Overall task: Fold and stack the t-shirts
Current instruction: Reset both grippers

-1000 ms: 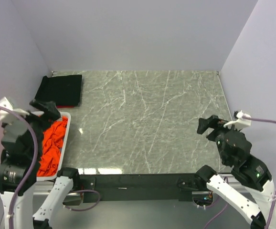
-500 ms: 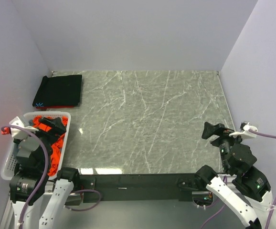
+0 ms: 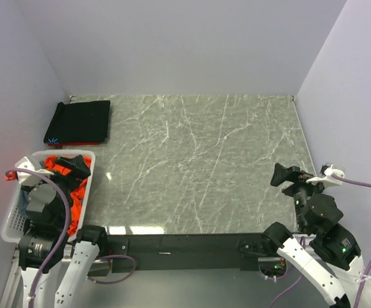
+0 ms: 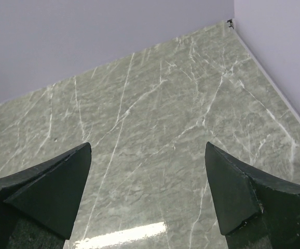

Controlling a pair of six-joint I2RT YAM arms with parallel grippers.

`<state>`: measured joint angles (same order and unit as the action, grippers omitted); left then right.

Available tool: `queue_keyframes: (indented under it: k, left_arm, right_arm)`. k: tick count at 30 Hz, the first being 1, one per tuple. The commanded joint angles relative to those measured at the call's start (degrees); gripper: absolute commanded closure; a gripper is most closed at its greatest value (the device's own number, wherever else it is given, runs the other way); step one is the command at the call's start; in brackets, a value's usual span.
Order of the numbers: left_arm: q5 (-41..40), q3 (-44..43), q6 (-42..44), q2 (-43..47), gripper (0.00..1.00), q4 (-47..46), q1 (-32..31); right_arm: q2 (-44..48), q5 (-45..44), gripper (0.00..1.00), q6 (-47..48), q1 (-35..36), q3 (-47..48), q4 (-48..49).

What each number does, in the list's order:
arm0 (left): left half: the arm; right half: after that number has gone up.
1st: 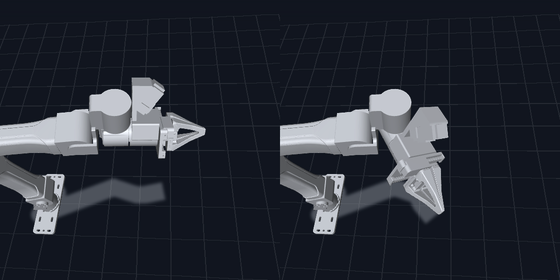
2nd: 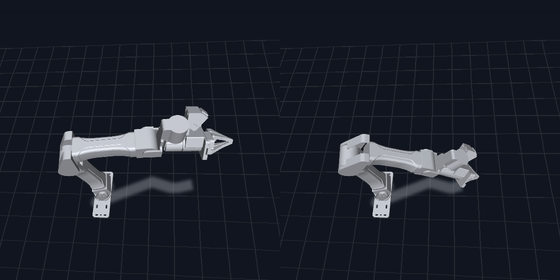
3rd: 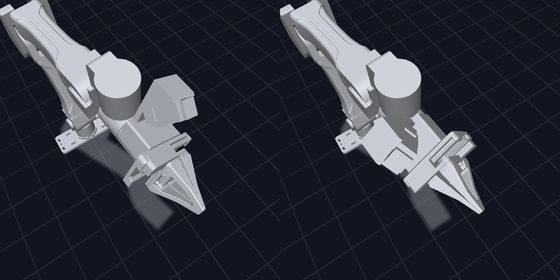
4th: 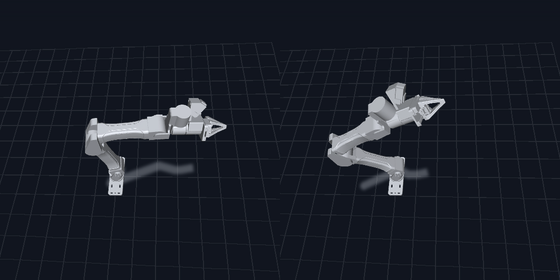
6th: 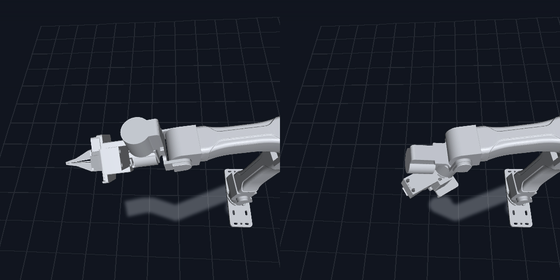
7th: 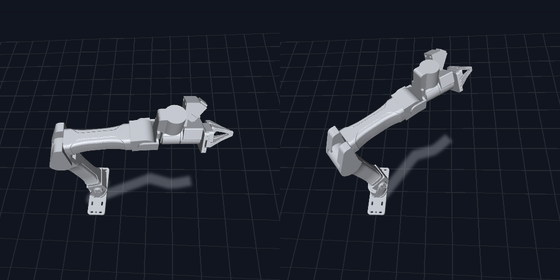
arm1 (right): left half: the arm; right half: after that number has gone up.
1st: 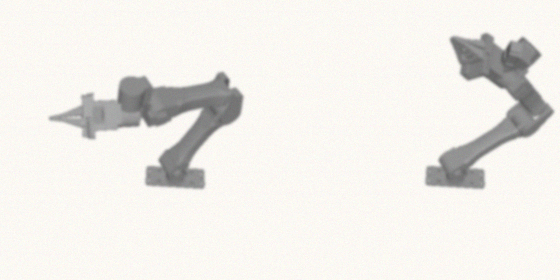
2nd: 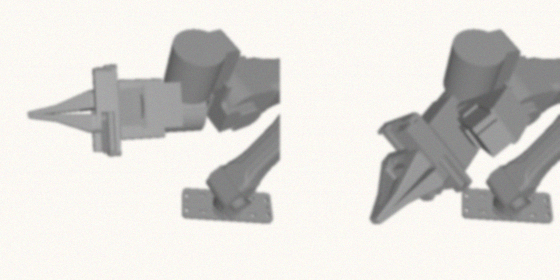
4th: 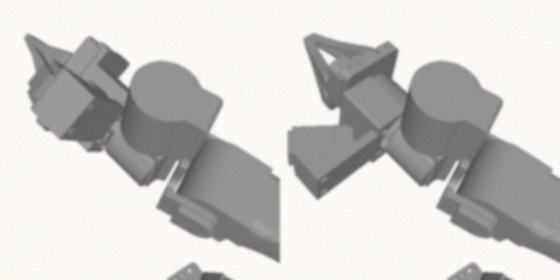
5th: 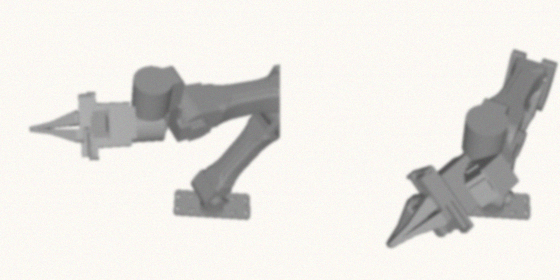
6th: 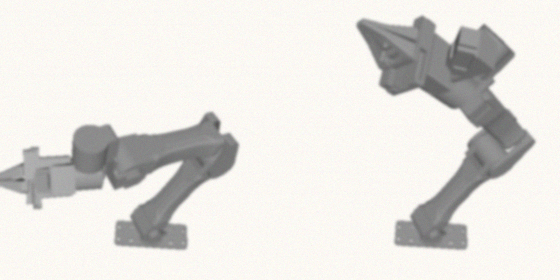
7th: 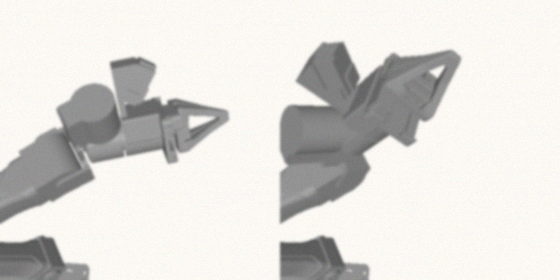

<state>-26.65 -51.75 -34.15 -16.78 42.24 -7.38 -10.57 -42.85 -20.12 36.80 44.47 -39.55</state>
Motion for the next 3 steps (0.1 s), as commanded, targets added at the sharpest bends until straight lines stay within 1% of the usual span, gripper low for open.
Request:
queue_keyframes:
  k: [1,3]
  left_arm:
    - [-0.1,0.2,0.2,-1.2,0.01,-3.6,-0.1]
    - [-0.3,0.2,0.3,-1.4,0.01,-3.7,-0.1]
  right_arm:
    - [0.2,-1.4,0.04,1.5,-0.1,-0.6,3.7]
    - [0.3,0.0,0.04,2.6,-0.1,-0.8,4.5]
